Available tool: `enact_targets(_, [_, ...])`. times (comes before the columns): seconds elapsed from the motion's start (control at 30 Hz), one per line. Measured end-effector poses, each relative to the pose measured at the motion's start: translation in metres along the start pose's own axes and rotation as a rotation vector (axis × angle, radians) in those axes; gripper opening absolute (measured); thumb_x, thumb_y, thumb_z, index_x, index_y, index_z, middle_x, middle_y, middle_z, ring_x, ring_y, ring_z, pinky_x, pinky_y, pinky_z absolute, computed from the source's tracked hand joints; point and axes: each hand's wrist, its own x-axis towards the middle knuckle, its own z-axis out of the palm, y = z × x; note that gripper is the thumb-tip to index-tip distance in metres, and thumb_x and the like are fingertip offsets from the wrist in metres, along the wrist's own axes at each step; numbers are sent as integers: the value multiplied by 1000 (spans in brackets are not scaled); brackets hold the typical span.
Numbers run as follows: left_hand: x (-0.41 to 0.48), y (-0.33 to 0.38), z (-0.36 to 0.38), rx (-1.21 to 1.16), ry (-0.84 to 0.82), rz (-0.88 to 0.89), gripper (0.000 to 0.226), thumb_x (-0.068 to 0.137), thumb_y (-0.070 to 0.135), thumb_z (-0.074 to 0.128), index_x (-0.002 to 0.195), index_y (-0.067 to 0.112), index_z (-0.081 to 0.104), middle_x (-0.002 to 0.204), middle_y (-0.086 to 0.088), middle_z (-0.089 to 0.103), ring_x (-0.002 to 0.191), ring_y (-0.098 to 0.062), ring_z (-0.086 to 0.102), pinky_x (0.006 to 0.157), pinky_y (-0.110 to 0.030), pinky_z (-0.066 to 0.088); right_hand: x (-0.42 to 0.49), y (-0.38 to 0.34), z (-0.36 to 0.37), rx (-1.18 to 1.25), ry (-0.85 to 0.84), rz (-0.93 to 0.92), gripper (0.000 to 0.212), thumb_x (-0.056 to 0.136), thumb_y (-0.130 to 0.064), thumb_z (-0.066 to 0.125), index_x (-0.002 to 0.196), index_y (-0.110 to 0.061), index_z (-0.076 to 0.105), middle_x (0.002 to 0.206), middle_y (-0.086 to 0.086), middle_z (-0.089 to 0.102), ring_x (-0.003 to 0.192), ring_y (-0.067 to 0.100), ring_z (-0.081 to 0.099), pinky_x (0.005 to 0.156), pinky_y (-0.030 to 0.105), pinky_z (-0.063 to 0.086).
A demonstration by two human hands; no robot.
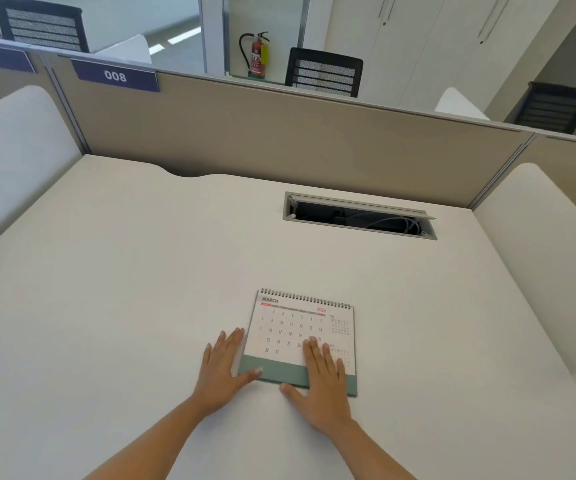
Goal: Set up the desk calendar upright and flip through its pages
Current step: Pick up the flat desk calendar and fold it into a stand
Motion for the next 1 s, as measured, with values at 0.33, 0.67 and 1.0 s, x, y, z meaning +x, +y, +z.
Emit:
enact_targets(0.33, [-19,27,-14,-371,77,-187,74,93,40,58,154,25,18,158,8,27,151,-21,3,121,-41,2,0,-17,-17,86,-44,-11,90,84,-71,39,153,-27,3,161,-13,-3,148,10,-5,119,37,-5])
enact_targets(0.67, [-17,55,-38,-847,147,-442,62,95,25,58,150,13,32,150,-6,43,132,-20,45,105,-31,32,19,-4,-50,711,182,468,67,83,-22,66,142,-18,35,139,2,50,124,22,49,104,43,42])
enact_targets(1.0, [-9,55,-62,-870,267,-461,55,92,34,62,137,11,42,110,-8,67,93,-22,69,70,-32,54,39,-13,-74,848,158,504,65,77,-4,75,133,-11,43,122,8,61,96,22,60,81,33,51])
